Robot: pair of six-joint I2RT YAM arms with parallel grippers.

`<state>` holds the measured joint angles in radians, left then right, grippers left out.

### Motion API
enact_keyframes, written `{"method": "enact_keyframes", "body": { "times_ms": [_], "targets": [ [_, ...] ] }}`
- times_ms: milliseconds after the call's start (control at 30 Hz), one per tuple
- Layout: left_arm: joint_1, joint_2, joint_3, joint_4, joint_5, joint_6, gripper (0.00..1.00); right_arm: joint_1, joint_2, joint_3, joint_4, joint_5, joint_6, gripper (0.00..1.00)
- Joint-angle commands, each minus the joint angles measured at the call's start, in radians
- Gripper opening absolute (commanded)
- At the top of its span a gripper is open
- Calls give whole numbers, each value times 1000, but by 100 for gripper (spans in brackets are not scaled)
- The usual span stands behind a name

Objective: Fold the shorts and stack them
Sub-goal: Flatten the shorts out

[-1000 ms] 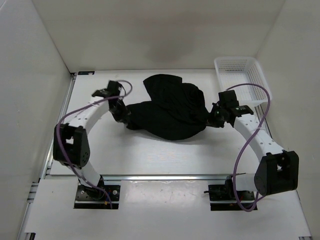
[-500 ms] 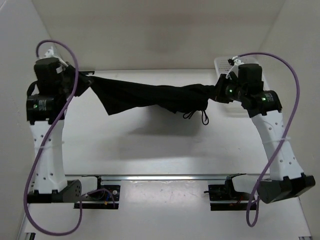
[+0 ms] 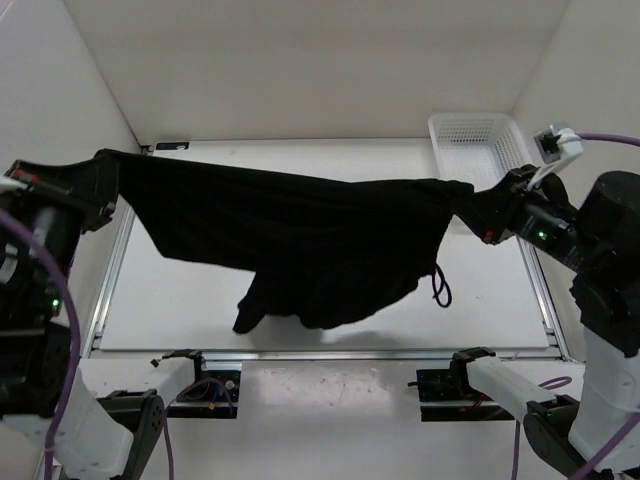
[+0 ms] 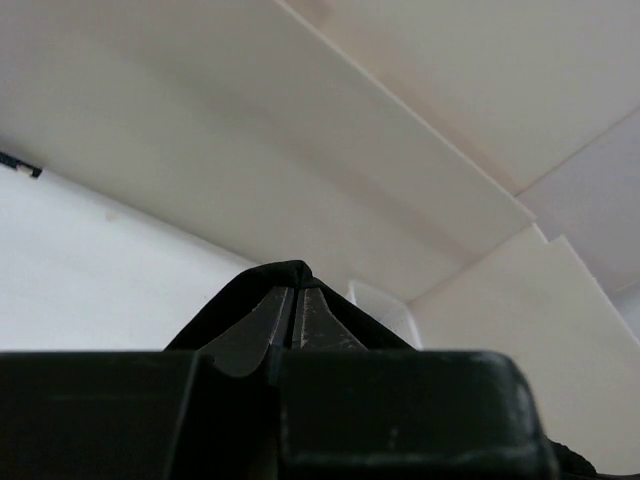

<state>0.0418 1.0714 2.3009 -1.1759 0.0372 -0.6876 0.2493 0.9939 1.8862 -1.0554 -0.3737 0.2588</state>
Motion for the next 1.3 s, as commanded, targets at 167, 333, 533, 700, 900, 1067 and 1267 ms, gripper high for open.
{"method": "enact_keyframes", "body": {
  "times_ms": [167, 333, 533, 700, 900, 1067, 1267],
  "targets": [
    [4, 102, -88, 88, -172, 80, 10, -13, 41, -61, -28, 260, 28, 0],
    [13, 327, -253, 200, -70, 108, 10, -13, 230, -217, 118, 347, 40, 0],
    [13, 776, -42, 190, -43, 180, 39, -13, 700, -113, 256, 423, 52, 73],
    [1, 1024, 130, 13, -34, 224, 81, -13, 833, -7, 247, 446, 91, 98],
    [-62, 764, -300, 131, 33, 278, 73, -13, 680, -294, 270, 414, 111, 98],
    [-241, 549, -915, 229, 141, 258, 34, -13, 433, -662, 341, 331, 169, 83],
    [-530, 420, -1297, 294, 141, 99, 40, -13, 244, -989, 397, 245, 240, 57]
  ]
}}
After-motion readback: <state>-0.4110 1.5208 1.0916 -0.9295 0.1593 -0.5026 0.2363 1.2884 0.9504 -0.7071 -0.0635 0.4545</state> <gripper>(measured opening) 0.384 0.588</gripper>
